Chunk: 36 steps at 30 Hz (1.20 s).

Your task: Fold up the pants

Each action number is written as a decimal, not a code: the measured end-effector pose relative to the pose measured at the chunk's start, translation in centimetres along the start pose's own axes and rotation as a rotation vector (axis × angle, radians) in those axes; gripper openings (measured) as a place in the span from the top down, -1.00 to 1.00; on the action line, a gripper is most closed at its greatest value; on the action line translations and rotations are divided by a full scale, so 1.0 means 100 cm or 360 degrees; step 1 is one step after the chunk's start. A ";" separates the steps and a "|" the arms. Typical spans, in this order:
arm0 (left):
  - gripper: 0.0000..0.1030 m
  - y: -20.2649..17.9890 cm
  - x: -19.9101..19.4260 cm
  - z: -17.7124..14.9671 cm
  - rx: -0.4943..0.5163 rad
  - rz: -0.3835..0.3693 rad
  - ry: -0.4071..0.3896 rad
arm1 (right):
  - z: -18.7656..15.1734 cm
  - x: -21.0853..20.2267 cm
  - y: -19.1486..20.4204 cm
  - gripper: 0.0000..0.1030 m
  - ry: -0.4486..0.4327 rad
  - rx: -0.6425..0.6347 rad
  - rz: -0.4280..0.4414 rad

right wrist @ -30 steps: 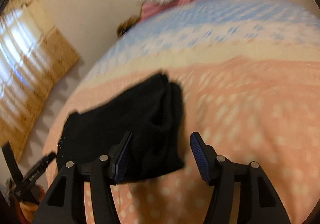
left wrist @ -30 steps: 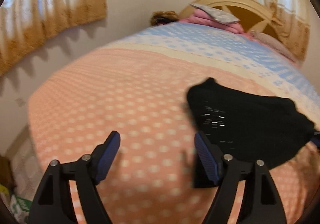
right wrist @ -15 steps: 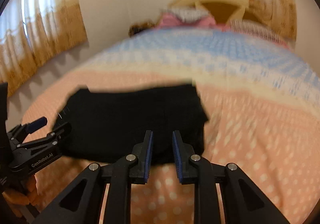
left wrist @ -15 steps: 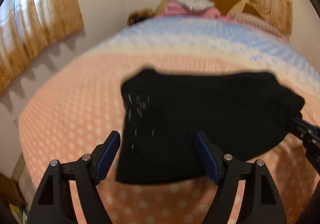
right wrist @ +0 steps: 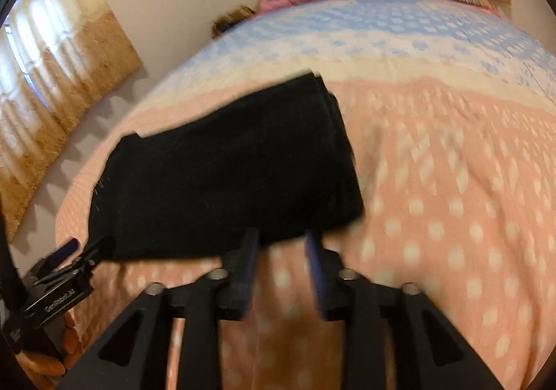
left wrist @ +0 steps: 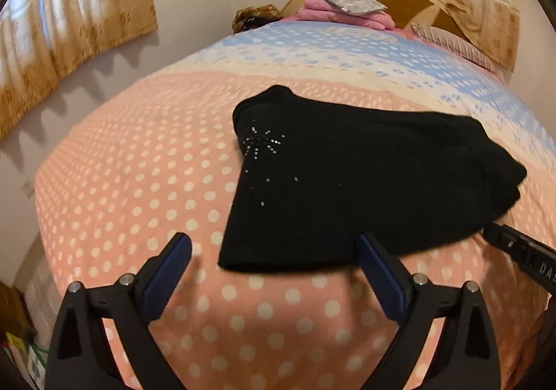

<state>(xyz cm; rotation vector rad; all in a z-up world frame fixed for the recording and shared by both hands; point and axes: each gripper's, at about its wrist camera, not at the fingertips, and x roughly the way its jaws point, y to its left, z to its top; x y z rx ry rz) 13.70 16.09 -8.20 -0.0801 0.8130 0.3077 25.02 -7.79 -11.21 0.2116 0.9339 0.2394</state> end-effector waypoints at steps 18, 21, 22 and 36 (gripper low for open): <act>-0.69 -0.011 0.007 -0.008 0.0030 -0.0125 0.0107 | -0.006 -0.052 -0.013 -0.04 -0.0238 0.0128 -0.0040; -0.69 0.001 -0.004 0.001 -0.0011 -0.0273 0.0056 | 0.011 -0.041 -0.022 -0.04 -0.0200 0.0180 -0.0024; -0.69 0.009 -0.008 0.006 -0.0032 -0.0318 0.0021 | 0.017 -0.039 -0.026 -0.04 -0.0192 0.0197 0.0003; -0.67 0.121 0.029 0.070 -0.0499 -0.0448 0.0031 | 0.046 0.014 -0.030 -0.04 -0.0109 0.0171 0.0043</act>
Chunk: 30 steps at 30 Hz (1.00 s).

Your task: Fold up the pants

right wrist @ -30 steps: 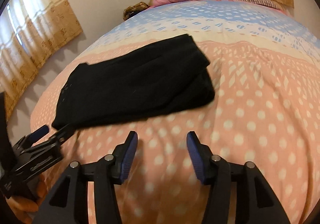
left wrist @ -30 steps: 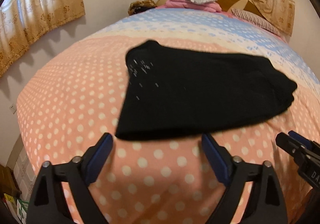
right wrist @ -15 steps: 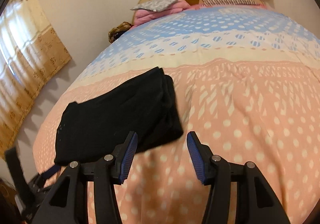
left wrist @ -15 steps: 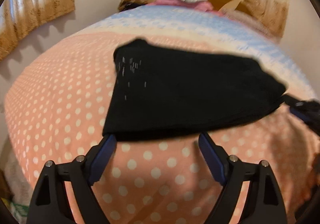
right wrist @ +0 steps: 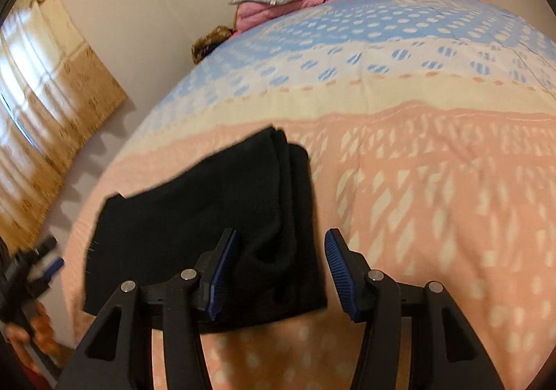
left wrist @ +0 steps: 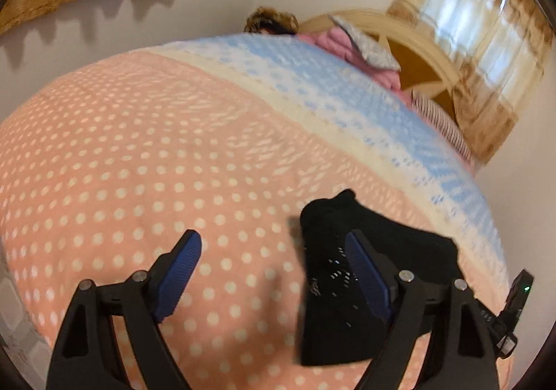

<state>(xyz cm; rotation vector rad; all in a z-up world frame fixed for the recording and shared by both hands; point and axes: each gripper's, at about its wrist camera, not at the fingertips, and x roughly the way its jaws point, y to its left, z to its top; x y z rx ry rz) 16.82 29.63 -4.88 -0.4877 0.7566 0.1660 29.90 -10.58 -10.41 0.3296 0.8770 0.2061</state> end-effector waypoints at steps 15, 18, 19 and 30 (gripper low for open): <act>0.41 -0.055 0.064 -0.018 0.0160 -0.0045 0.0203 | 0.019 0.013 -0.016 -0.18 0.0015 0.0151 0.0129; 0.48 -0.064 0.058 -0.023 0.0268 0.0029 0.0135 | 0.021 0.029 -0.005 -0.18 0.0089 0.0070 0.0108; 0.50 -0.066 0.058 -0.022 0.0290 0.0043 0.0110 | 0.021 0.028 -0.001 0.07 0.0080 0.0029 0.0101; 0.51 -0.091 0.078 0.002 0.0425 0.0085 -0.0045 | 0.042 0.013 0.010 0.47 -0.0106 -0.0077 0.0054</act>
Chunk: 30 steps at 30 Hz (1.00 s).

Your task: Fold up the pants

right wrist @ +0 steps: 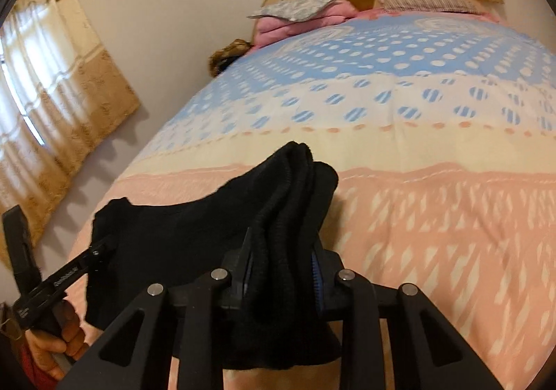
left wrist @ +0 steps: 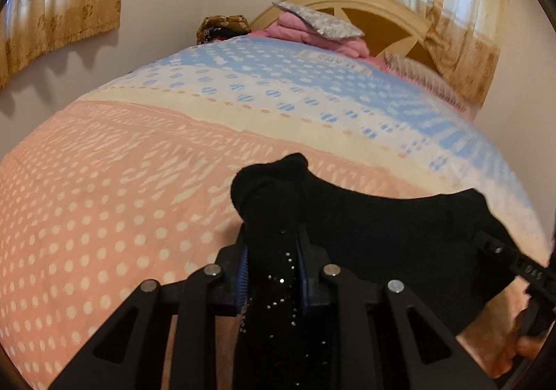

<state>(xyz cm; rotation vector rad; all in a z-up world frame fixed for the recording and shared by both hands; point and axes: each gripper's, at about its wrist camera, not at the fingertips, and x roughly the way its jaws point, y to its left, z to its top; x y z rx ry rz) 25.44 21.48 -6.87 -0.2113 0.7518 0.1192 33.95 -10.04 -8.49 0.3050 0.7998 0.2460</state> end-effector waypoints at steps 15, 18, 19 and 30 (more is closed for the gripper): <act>-0.43 0.049 -0.045 -0.010 0.0020 0.0410 -0.0062 | -0.008 -0.038 0.003 0.19 -0.0272 -0.0055 -0.0169; -0.43 0.050 -0.042 -0.015 -0.0029 0.0356 -0.0038 | -0.021 -0.046 0.033 0.19 -0.0258 -0.0259 -0.0120; -0.43 0.046 -0.039 -0.018 -0.0019 0.0349 -0.0022 | -0.025 -0.042 0.040 0.20 -0.0208 -0.0298 -0.0088; -0.43 0.033 -0.020 -0.046 0.0024 0.0514 0.0166 | -0.050 0.005 0.049 0.05 0.0110 -0.0349 -0.0011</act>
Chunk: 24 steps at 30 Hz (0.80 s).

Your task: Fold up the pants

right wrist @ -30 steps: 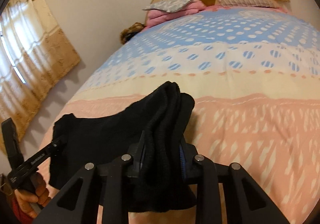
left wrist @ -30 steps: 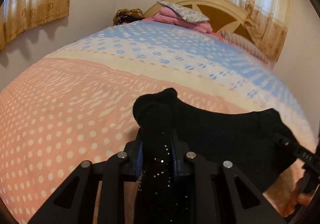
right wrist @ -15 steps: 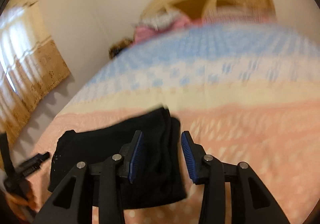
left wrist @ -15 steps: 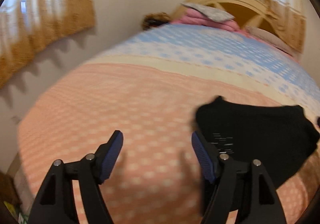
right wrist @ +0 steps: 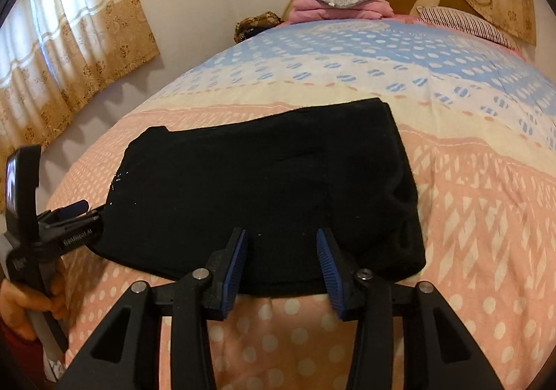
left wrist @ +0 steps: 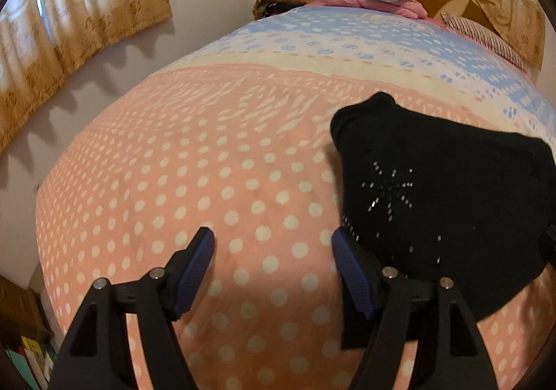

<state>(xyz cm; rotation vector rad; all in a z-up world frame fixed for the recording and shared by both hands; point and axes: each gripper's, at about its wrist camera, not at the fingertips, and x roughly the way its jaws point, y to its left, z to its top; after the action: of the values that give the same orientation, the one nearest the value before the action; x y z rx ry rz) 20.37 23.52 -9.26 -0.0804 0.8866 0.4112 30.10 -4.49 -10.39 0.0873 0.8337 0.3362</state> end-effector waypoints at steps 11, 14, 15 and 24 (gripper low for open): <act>-0.43 -0.007 -0.053 -0.041 0.0051 -0.0100 -0.0088 | -0.027 -0.035 0.020 -0.14 0.0121 0.0249 -0.0038; -0.44 -0.020 -0.062 -0.052 0.0105 -0.0138 -0.0071 | -0.046 -0.046 0.029 -0.14 0.0174 0.0316 -0.0039; -0.44 -0.026 -0.067 -0.057 0.0135 -0.0149 -0.0070 | -0.052 -0.050 0.032 -0.15 0.0195 0.0339 -0.0056; -0.47 -0.044 -0.097 -0.096 0.0244 -0.0289 0.0080 | -0.089 -0.106 0.042 -0.15 0.0248 0.0475 -0.0199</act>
<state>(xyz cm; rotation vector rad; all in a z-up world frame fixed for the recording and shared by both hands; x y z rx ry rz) 9.61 14.15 -8.35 -0.0298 0.9491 0.1720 15.84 -4.52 -8.03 0.2886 1.0351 0.0996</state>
